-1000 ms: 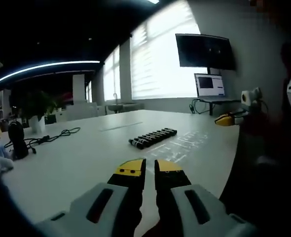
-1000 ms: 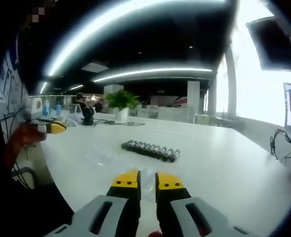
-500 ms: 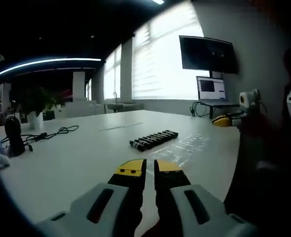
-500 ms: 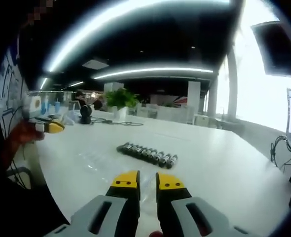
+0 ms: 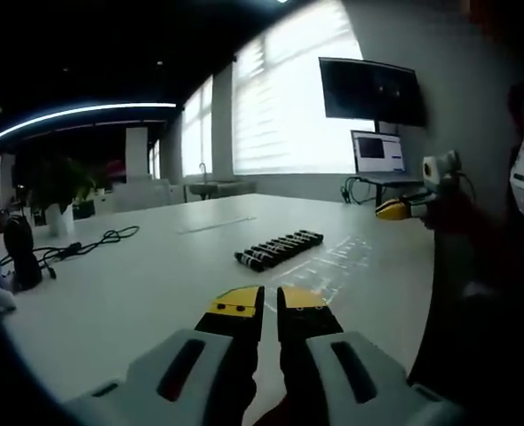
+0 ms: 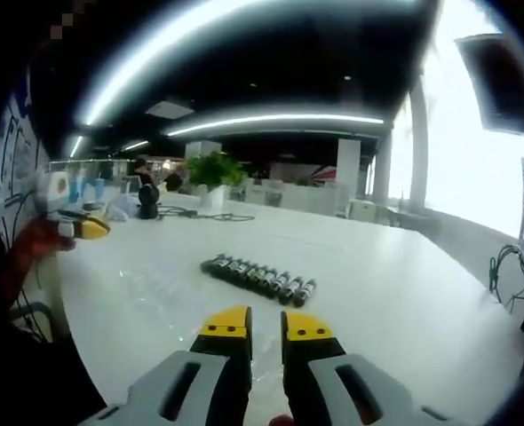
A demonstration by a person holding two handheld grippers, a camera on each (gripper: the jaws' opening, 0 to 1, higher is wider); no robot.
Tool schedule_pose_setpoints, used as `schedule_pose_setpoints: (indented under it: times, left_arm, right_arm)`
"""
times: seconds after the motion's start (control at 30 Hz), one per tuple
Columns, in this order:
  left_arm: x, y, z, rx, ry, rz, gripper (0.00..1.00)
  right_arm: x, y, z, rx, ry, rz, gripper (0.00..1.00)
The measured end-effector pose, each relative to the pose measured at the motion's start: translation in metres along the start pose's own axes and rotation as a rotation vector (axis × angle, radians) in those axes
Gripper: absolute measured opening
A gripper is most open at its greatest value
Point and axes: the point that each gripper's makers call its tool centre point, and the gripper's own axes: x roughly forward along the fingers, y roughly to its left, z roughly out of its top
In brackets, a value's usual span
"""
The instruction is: Grip medicine bottles put into box
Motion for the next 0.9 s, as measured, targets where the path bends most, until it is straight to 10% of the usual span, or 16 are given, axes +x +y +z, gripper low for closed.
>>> schedule_pose_setpoints:
  times: [0.9]
  left_arm:
    - [-0.001,0.018,-0.024,0.002,0.082,-0.016,0.00]
  right_arm:
    - [0.063,-0.034,-0.001,-0.023,0.087,-0.023,0.09]
